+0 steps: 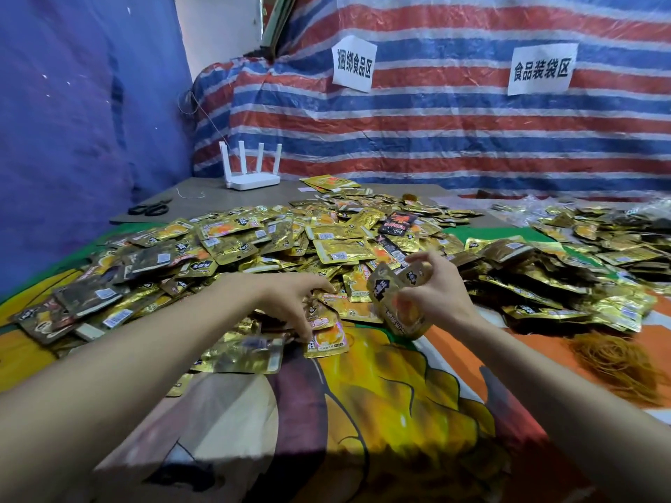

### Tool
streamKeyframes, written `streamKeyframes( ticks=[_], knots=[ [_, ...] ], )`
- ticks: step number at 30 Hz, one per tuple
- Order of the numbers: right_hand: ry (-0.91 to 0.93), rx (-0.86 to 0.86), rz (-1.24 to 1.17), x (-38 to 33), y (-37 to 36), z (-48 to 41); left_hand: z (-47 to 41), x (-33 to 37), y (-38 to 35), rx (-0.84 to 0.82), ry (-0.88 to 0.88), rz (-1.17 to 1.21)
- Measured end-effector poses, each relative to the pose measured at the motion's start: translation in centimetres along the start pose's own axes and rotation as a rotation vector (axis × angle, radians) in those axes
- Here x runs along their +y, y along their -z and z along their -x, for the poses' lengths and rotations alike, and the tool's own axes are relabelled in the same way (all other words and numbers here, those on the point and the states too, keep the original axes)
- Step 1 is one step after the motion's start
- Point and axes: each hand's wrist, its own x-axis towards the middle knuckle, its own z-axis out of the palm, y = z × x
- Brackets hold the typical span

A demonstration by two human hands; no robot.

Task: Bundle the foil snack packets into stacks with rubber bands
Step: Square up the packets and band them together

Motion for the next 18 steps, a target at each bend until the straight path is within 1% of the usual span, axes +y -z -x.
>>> streamKeyframes(
  ticks=[1,3,6,8,12,15,18],
  knots=[
    [-0.011,0.001,-0.036,-0.2,-0.2,0.0,0.6,0.1,0.3,0.012,-0.014,-0.018],
    [-0.016,-0.005,-0.078,-0.4,-0.7,0.0,1.9,0.4,0.7,0.014,-0.032,-0.162],
    [0.070,0.023,0.046,-0.4,-1.4,0.1,3.9,0.0,0.3,-0.132,0.058,-0.316],
    [0.115,0.052,0.081,-0.2,-1.8,0.2,5.0,-0.8,-0.6,-0.178,0.103,-0.436],
    [0.096,0.097,0.063,0.3,-2.5,0.0,5.7,-2.1,-1.4,-0.141,0.122,-0.591],
    [0.068,0.133,0.041,0.7,-3.0,0.0,5.5,-3.4,-1.8,-0.044,0.142,-0.590],
    [0.088,0.098,0.049,0.8,-3.4,0.1,5.4,-4.6,-2.1,0.028,0.232,-0.580]
  ],
)
